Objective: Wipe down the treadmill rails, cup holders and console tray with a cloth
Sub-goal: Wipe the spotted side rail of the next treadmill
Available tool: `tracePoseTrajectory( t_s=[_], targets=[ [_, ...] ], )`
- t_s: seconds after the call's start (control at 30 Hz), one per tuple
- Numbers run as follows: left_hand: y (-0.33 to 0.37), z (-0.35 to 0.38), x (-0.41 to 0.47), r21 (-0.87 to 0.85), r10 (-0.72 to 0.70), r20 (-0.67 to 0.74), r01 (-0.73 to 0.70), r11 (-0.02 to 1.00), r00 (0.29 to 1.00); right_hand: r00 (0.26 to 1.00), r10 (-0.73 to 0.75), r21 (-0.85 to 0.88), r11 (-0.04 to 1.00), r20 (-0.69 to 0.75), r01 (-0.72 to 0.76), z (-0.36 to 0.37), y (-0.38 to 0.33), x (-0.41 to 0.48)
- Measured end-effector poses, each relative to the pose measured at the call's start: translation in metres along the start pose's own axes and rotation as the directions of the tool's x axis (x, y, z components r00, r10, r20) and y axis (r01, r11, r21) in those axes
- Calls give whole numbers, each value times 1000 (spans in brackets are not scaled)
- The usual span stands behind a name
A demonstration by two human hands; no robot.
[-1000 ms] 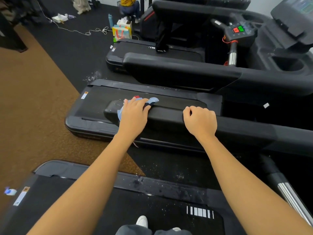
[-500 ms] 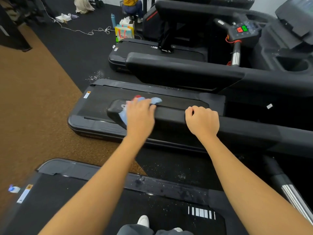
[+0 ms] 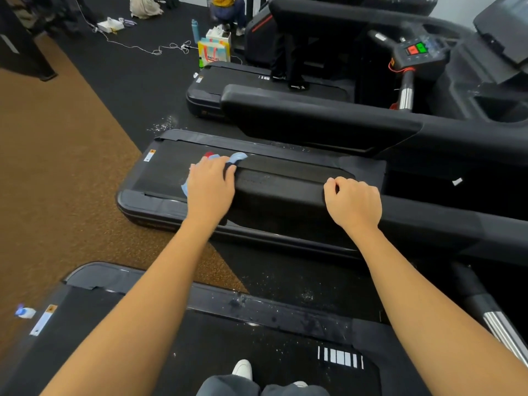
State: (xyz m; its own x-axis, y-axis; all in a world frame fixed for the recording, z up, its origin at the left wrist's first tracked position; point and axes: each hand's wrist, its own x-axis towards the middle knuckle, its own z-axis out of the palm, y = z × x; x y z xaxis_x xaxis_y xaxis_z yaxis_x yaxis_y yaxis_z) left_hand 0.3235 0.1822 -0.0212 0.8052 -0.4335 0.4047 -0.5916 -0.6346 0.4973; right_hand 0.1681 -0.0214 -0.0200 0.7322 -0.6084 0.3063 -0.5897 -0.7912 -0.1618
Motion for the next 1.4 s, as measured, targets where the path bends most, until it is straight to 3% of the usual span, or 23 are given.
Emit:
tracePoseTrajectory(
  t_s=[0.17, 0.27, 0.33, 0.43, 0.53, 0.6, 0.67, 0.73, 0.8, 0.87, 0.97, 1.03, 1.1, 1.13, 1.2, 1.4],
  targets=[
    [5, -10, 3, -230, -280, -3, 272, 934, 960, 1000, 13, -12, 1000, 7, -13, -3, -2, 1],
    [0, -22, 5, -411, -579, 3, 529, 743, 815, 1000, 10, -5, 1000, 6, -10, -3, -4, 0],
    [-1, -32, 1, -525, -662, -19, 556, 645, 750, 999, 26, 61, 998, 21, -27, -5, -3, 2],
    [14, -40, -8, -666, -631, -20, 460, 587, 776, 996, 68, 269, 960, 56, -80, -11, -6, 5],
    [40, -41, -15, -798, -546, 87, 386, 463, 834, 1000, 4, 544, 839, 16, -13, -23, -33, -4],
    [56, -39, -18, -838, -447, 167, 366, 405, 879, 995, -63, 716, 698, 75, -10, -35, -62, -13],
    [69, -34, -23, -848, -342, 234, 363, 387, 910, 956, -159, 859, 493, 248, -141, -45, -91, -20],
    [76, -32, -28, -850, -269, 288, 375, 370, 919, 901, -201, 895, 318, 385, -312, -47, -109, -25],
    [74, -31, -31, -863, -233, 349, 408, 296, 908, 888, -175, 893, 242, 424, -379, -42, -115, -27],
    [65, -32, -31, -860, -228, 370, 425, 282, 901, 915, -120, 898, 273, 386, -344, -38, -109, -23],
    [46, -37, -29, -812, -291, 278, 386, 439, 915, 981, -27, 838, 524, 194, -152, -40, -95, -8],
    [28, -38, -26, -779, -370, 191, 370, 507, 909, 997, -40, 660, 751, 71, -16, -35, -87, 3],
    [8, -39, -23, -758, -429, 142, 377, 533, 892, 994, -87, 347, 936, 72, 57, -22, -83, 8],
    [-1, -39, -22, -748, -457, 134, 392, 535, 879, 992, -93, 219, 973, 87, 72, -14, -82, 8],
    [-17, -41, -22, -744, -500, 127, 416, 523, 857, 992, -87, 141, 987, 95, 73, -3, -84, 7],
    [-40, -46, -30, -773, -618, 135, 472, 423, 775, 985, -170, 240, 957, 11, 163, 11, -114, 5]
  ],
)
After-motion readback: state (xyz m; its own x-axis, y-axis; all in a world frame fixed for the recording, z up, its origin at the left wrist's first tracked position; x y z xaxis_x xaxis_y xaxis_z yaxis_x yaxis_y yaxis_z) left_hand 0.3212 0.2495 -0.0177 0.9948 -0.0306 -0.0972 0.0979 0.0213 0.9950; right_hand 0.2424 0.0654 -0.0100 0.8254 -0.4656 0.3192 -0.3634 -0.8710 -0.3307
